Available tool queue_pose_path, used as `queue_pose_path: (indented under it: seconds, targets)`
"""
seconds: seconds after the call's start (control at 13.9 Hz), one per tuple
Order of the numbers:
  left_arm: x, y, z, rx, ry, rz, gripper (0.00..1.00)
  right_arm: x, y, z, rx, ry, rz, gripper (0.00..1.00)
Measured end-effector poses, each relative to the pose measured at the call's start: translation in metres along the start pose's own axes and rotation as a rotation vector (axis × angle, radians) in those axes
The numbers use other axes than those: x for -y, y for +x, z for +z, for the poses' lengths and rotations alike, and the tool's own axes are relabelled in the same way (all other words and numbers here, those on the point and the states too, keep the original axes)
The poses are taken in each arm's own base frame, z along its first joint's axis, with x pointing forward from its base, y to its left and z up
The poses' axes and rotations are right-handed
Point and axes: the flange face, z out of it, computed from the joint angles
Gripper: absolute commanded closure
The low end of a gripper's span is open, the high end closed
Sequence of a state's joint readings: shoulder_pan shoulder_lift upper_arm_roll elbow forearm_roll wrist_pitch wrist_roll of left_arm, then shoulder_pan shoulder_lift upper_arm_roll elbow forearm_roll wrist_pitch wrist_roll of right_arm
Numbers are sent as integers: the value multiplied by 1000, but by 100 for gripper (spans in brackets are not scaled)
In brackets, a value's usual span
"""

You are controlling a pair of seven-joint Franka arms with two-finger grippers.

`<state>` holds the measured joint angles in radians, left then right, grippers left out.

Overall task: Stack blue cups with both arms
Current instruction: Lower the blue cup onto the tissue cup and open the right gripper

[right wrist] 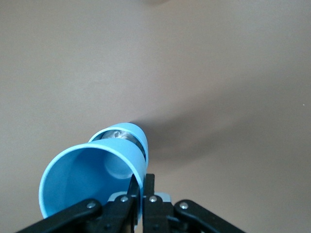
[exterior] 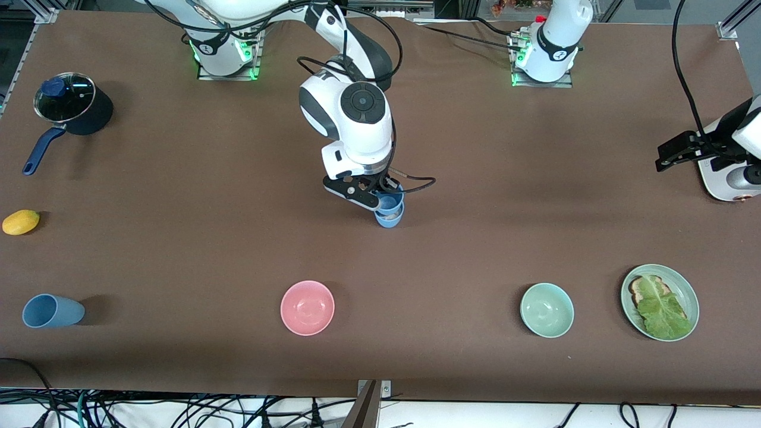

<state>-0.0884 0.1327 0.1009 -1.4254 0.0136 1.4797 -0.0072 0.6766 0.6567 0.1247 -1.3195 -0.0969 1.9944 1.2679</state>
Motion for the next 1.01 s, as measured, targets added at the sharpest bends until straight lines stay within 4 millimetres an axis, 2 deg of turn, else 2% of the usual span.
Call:
queue_pose_path:
  seconds: [0.14,0.22,0.29,0.79,1.01]
  targets:
    - [0,-2,1,17,0,0,0,-1,5,1,-6,2,7,44]
    - [0,-2,2,23,0,0,0,-1,8,0,-12,12,11,7]
    - [0,-4,3,33,0,0,0,0,11,-1,-18,24,14,0]
    - [-3,-7,12,99,2,4,0,0,20,-7,-35,49,25,0]
    - [-3,-7,13,101,2,5,0,-7,36,-15,-37,37,28,0]
